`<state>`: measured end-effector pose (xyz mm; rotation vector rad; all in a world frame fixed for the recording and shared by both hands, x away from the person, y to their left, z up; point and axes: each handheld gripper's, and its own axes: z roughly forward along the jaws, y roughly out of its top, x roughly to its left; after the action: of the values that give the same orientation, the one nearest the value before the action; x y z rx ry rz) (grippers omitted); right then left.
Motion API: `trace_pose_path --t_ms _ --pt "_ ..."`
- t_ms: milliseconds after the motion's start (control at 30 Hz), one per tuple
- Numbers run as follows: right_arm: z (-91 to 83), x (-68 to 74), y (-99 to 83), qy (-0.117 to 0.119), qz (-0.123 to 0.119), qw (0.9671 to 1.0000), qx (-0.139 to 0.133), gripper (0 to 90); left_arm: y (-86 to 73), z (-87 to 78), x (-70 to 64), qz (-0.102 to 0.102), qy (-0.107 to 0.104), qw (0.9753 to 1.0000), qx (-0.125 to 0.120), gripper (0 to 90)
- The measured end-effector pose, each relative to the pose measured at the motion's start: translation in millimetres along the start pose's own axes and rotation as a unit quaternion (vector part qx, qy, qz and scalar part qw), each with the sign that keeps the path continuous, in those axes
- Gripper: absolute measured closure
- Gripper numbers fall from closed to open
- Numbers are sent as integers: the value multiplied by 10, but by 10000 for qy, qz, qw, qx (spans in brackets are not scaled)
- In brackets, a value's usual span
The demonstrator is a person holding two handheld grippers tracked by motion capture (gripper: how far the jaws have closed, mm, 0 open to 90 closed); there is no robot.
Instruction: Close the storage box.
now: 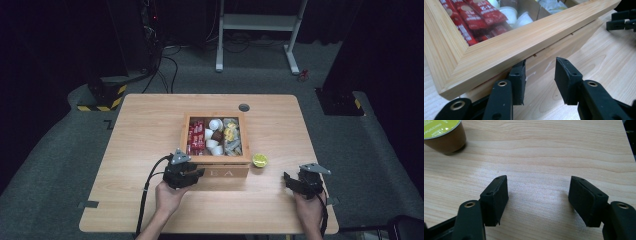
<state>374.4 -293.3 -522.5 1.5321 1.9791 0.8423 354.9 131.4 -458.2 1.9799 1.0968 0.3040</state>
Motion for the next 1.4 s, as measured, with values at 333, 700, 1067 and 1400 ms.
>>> trace_pose_path --t_ms 333,700,1067,1400 --pt "21 -8 19 7 -29 10000 -9 326 -125 15 -61 199 9 9998 37 556" --pt "27 -4 26 8 -16 10000 -8 330 -118 -271 70 -65 25 9995 -297 545" --pt "30 5 28 52 -54 10000 -11 329 -122 -602 347 -255 616 9959 -613 516" --pt "30 5 28 61 -60 10000 -7 328 -99 -627 521 -454 774 9931 -754 508"
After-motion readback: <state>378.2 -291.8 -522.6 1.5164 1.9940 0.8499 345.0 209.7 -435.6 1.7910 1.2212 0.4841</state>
